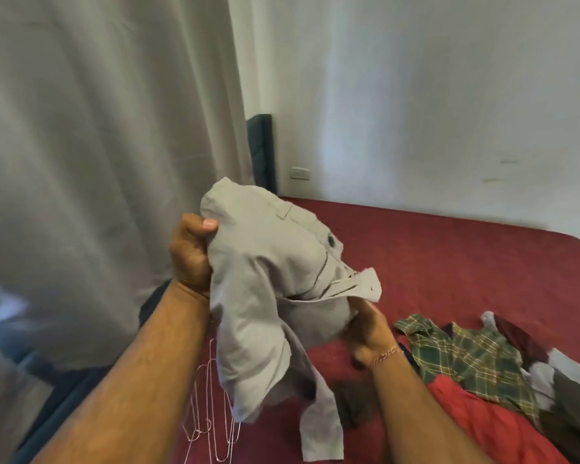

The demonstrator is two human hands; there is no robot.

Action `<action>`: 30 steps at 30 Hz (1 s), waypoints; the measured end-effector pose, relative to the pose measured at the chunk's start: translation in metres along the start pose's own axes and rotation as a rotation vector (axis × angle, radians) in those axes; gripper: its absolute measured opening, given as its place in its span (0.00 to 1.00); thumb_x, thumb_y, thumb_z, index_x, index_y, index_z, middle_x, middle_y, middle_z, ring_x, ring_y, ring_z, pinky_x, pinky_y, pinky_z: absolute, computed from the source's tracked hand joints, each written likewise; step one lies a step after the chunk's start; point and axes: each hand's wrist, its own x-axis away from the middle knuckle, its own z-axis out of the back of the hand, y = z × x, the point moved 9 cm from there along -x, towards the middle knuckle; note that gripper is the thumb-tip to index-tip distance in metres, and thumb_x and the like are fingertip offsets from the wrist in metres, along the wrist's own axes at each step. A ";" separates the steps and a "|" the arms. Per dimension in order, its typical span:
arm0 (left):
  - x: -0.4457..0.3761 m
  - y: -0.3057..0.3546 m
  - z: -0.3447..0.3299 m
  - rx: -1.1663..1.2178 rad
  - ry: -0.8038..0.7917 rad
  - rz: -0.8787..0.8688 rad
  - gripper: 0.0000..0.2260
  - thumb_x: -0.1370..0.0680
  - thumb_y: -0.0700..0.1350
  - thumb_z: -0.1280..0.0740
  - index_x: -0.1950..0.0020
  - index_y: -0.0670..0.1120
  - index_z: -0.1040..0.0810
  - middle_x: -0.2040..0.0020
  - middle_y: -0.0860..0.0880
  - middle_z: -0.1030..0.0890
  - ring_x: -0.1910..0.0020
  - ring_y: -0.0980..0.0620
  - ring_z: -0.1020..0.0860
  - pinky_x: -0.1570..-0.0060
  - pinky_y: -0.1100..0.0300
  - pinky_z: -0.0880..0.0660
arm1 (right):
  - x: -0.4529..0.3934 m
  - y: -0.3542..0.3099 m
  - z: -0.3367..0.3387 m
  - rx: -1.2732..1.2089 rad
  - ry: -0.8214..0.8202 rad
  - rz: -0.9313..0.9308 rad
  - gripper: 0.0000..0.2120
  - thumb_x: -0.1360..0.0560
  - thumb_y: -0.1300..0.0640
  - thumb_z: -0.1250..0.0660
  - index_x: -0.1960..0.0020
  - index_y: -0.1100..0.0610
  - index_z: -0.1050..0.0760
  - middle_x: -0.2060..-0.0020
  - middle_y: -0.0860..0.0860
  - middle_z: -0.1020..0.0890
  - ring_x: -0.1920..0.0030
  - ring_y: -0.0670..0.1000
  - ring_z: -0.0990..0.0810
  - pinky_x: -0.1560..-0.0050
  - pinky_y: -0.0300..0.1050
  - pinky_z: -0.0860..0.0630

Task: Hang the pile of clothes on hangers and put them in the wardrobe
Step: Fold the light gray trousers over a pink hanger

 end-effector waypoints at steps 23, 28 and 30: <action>-0.009 -0.116 0.049 -0.775 -0.121 0.767 0.17 0.21 0.58 0.30 0.42 0.47 0.16 0.48 0.44 0.13 0.48 0.43 0.15 0.49 0.50 0.21 | 0.108 -0.330 -0.065 0.482 -0.059 0.736 0.05 0.20 0.67 0.32 0.46 0.62 0.19 0.53 0.60 0.14 0.53 0.58 0.15 0.49 0.53 0.18; -0.017 -0.120 -0.005 -0.925 -0.316 0.677 0.08 0.20 0.46 0.27 0.48 0.42 0.12 0.48 0.40 0.13 0.49 0.40 0.14 0.41 0.42 0.19 | 0.152 -0.370 -0.091 0.607 -0.068 0.857 0.10 0.23 0.66 0.28 0.42 0.65 0.19 0.51 0.60 0.14 0.53 0.56 0.15 0.51 0.48 0.18; -0.027 -0.111 -0.017 -0.782 -0.239 0.579 0.06 0.20 0.41 0.29 0.53 0.40 0.12 0.51 0.38 0.13 0.54 0.40 0.14 0.47 0.44 0.18 | 0.166 -0.386 -0.094 0.713 -0.020 0.876 0.09 0.25 0.65 0.25 0.45 0.64 0.17 0.54 0.58 0.13 0.55 0.54 0.15 0.53 0.47 0.18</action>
